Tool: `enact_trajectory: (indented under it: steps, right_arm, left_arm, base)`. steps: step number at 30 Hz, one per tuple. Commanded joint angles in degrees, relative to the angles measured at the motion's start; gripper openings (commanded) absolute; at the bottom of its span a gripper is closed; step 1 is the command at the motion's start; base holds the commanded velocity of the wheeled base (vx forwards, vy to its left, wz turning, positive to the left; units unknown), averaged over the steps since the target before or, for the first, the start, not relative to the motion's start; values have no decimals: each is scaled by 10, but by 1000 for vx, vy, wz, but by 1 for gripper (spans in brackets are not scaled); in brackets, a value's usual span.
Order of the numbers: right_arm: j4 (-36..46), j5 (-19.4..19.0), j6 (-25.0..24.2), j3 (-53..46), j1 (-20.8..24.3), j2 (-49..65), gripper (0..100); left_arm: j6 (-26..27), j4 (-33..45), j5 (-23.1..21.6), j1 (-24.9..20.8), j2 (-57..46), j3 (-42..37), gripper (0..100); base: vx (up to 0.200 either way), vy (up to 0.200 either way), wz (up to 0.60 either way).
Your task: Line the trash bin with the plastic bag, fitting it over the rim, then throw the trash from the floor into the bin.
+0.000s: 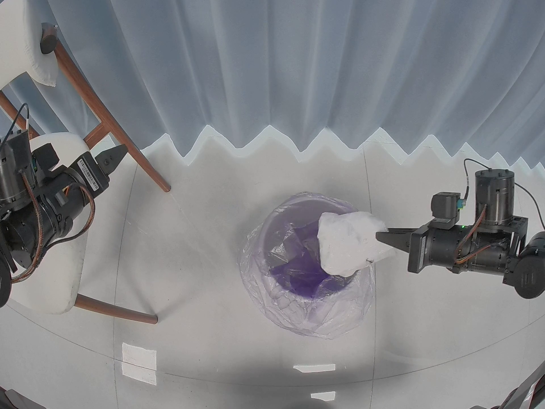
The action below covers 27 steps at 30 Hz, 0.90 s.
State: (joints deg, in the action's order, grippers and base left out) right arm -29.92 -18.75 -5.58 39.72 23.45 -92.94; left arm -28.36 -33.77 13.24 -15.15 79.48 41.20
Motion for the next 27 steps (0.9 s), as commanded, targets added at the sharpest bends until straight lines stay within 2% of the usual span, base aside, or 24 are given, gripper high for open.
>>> enact_trajectory:
  steps: [1, 7, 19, 27]
  right_arm:
    - [-29, 20, 2, 6, 47, -80, 0]
    - [-84, 35, 14, 16, 47, -152, 0]
    - [-88, 47, 15, 83, 43, -244, 0]
    - [-84, 78, 15, 135, 32, -274, 0]
  left_arm:
    - [0, -1, -6, 21, -2, -2, 100]
    - [1, -1, -6, 28, -4, -2, 100]
    - [1, -2, -6, 32, -1, -1, 100]
    - [1, -2, -6, 31, -4, -5, 100]
  base:
    - [0, 0, 0]
    - [0, 0, 0]
    - [0, 0, 0]
    - [0, 0, 0]
